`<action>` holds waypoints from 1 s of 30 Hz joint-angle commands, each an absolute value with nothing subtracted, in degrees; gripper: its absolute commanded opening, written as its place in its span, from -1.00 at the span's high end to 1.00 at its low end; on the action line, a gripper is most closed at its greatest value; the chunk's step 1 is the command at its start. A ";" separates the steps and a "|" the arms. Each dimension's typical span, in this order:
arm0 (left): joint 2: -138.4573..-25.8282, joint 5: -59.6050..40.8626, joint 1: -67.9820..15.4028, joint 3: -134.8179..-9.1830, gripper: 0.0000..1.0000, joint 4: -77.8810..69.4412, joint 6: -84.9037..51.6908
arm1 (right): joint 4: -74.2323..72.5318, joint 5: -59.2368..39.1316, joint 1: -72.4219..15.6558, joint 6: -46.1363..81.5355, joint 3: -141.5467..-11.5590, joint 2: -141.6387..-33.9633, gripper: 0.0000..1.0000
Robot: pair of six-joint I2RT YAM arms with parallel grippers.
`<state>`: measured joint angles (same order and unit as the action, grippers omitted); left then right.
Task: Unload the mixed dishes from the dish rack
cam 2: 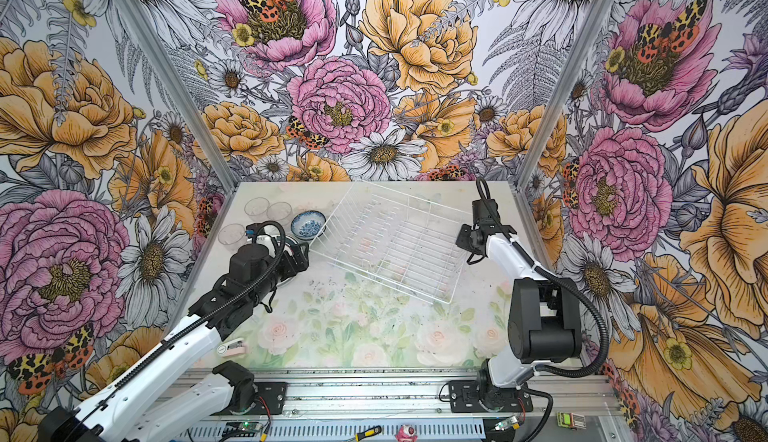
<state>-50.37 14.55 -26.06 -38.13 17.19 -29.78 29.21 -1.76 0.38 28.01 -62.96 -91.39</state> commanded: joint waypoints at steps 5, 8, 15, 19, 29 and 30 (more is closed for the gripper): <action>-50.53 16.48 -24.97 -37.18 -0.97 15.73 -28.47 | 28.59 -1.02 0.38 27.15 -64.94 -89.90 -0.33; -51.35 17.34 -24.12 -36.83 -0.97 15.51 -27.58 | 25.46 -4.44 1.54 26.22 -62.64 -86.75 -0.45; -52.15 18.11 -20.46 -36.16 -0.97 13.45 -26.74 | 11.27 -2.48 7.44 28.10 -49.74 -75.15 -0.64; -50.69 19.86 -19.26 -35.14 -0.97 11.82 -25.35 | 9.98 6.17 8.23 26.15 -46.21 -73.14 -0.76; -48.69 22.84 -11.40 -31.21 -0.97 6.93 -22.27 | 5.72 6.73 8.61 22.80 -45.27 -83.74 -0.75; -48.69 22.94 -10.56 -30.58 -0.97 5.74 -22.00 | 5.05 6.62 8.66 22.31 -45.18 -84.62 -0.75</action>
